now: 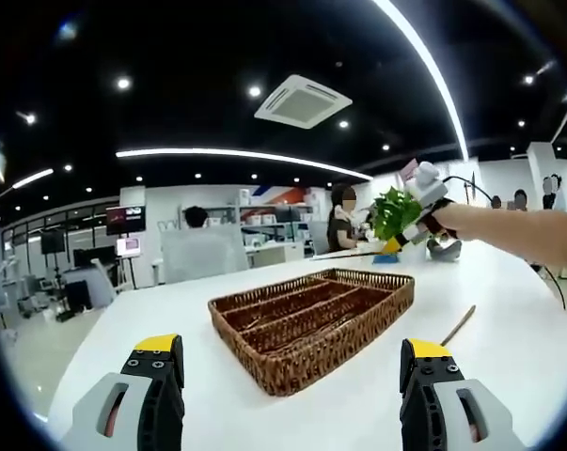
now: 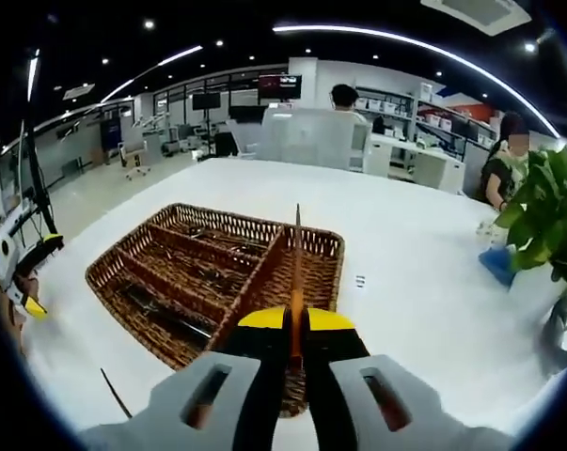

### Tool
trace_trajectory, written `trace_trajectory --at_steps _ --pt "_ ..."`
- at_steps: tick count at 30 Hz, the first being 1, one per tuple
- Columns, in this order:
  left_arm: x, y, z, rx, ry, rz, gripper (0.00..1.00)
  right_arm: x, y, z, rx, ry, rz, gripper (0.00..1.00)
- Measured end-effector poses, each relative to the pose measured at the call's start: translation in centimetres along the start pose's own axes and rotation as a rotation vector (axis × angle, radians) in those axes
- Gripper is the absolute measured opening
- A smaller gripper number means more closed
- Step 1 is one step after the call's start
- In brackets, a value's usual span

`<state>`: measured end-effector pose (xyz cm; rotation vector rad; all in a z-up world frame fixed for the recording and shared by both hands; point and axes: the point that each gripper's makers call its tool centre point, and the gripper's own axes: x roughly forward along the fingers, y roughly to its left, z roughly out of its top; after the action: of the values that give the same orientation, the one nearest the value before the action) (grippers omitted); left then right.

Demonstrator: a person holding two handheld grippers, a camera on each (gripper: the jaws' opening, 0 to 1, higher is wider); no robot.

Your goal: Arrange the knives, forks, and spoons in their matching storage slots by inserting each utensil handle-first until every utensil is classified and aligned in the correct compartment

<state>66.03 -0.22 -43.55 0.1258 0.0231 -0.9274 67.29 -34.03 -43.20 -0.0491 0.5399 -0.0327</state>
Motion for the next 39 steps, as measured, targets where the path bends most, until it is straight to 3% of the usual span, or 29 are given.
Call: trace_trajectory --at_steps 9,26,39 --pt "0.0 0.1 0.0 -0.008 0.0 0.0 1.0 0.6 0.1 -1.8 0.013 0.033 0.004 0.03" --pt "0.1 0.1 -0.1 -0.011 0.0 -0.003 1.0 0.9 0.4 -3.2 0.016 0.068 0.012 0.03" --pt "0.2 0.3 -0.6 -0.015 0.01 0.002 1.0 3.0 1.1 -5.2 -0.006 0.205 0.034 0.03"
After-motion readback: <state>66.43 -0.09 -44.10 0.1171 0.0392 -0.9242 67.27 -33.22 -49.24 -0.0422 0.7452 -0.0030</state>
